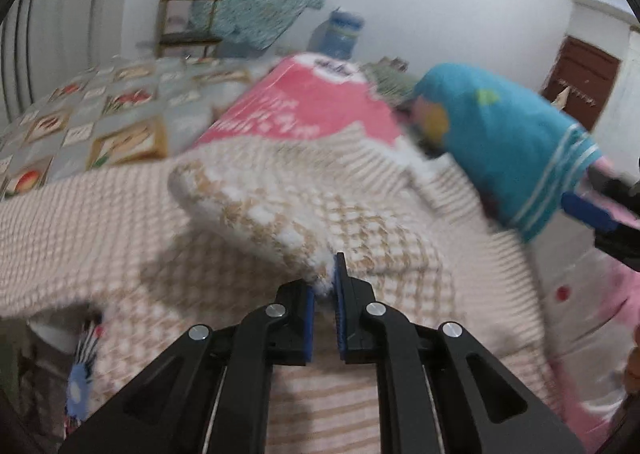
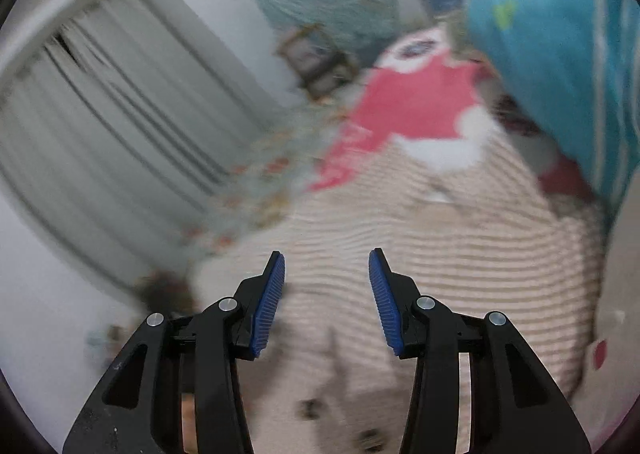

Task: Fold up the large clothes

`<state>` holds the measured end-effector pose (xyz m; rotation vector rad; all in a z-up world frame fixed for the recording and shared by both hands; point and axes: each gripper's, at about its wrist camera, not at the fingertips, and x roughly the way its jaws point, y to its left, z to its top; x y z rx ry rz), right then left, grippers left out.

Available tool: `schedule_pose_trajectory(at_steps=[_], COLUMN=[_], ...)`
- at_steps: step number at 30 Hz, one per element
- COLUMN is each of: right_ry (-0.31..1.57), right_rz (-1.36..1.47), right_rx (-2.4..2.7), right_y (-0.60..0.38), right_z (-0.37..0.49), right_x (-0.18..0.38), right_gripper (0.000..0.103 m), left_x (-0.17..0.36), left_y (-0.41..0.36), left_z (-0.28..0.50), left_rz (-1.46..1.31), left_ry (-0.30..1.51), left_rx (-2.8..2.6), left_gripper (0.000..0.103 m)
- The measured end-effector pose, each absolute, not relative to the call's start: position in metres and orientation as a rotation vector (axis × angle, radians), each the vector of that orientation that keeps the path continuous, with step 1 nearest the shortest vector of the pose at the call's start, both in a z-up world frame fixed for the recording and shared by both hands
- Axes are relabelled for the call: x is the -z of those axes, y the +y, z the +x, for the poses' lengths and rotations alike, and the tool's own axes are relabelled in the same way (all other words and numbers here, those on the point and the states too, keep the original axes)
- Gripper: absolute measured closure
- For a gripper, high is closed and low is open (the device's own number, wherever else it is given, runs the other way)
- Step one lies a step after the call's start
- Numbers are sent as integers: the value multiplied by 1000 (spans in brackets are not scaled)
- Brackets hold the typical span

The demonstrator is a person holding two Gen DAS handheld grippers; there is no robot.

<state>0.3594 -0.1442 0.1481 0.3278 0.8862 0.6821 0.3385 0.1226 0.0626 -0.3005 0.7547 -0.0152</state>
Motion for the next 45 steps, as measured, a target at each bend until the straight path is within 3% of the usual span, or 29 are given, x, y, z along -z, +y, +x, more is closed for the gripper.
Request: schedule_pose_trajectory(at_steps=[5, 11, 16, 17, 18, 19, 25, 27, 30, 31, 34, 39, 40, 42, 45], right_ry=[974, 888, 874, 872, 871, 868, 845, 837, 844, 848, 849, 835, 834, 833, 831], right_rz=[247, 309, 286, 290, 289, 285, 266, 253, 250, 257, 263, 264, 264, 264, 270], right_rx=[-531, -555, -552, -554, -554, -553, -559, -549, -550, -553, -554, -554, -554, -554, -558], right_y=[-163, -193, -192, -192, -192, -193, -181, -179, -178, -178, -180, -181, -182, -183, -184], right_z=[363, 339, 332, 332, 335, 336, 348, 348, 351, 351, 352, 349, 349, 348, 347], right_x=[-65, -26, -30, -30, -27, -24, -14, -12, -8, -7, -7, -5, -5, -5, -3], right_gripper=[60, 61, 61, 61, 61, 61, 61, 61, 61, 61, 61, 61, 61, 61, 61], left_x=[-37, -30, -29, -26, -24, -26, -97, -87, -34, -30, -44, -88, -89, -79, -39], left_y=[126, 180, 220, 221, 220, 215, 172, 162, 165, 165, 162, 127, 119, 111, 139], left_z=[336, 316, 334, 342, 348, 352, 348, 363, 381, 378, 371, 356, 361, 377, 395], left_rz=[-336, -660, -804, -817, -815, -791, -365, -247, -185, -178, -122, -90, -131, -269, -569], left_ry=[823, 793, 753, 775, 793, 808, 628, 659, 862, 847, 816, 630, 650, 716, 798], left_rx=[15, 111, 19, 16, 4, -5, -125, -212, -314, -317, -442, -294, -204, -33, 24], left_gripper=[89, 56, 56, 60, 85, 92, 93, 93, 90, 87, 65, 66, 66, 78, 80])
